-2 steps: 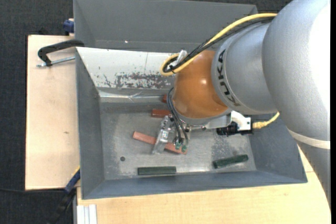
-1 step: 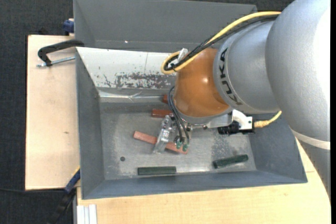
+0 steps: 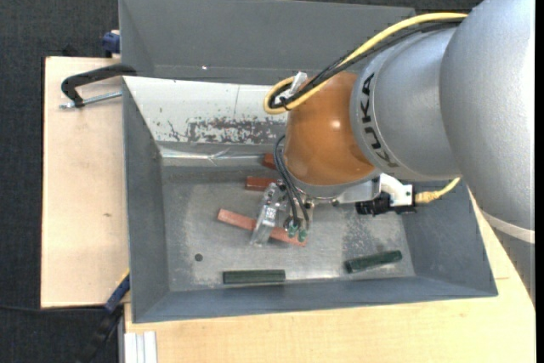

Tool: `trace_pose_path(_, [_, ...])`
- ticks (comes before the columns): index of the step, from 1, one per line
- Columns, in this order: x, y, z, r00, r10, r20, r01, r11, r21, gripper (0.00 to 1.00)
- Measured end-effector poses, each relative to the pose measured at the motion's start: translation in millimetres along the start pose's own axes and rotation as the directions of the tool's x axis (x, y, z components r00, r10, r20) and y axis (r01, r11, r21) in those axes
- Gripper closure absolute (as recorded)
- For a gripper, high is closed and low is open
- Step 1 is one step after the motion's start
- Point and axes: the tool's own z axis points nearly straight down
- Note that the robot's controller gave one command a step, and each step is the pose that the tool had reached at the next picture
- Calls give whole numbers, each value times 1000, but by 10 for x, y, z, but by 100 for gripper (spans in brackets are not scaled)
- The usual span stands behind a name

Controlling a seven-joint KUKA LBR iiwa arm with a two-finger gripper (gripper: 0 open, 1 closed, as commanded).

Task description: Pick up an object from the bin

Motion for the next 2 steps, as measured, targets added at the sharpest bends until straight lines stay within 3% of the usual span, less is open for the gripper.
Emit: trace_pose_path(2, [-5,4,-205,1000,-1,1,1,1000,0,100])
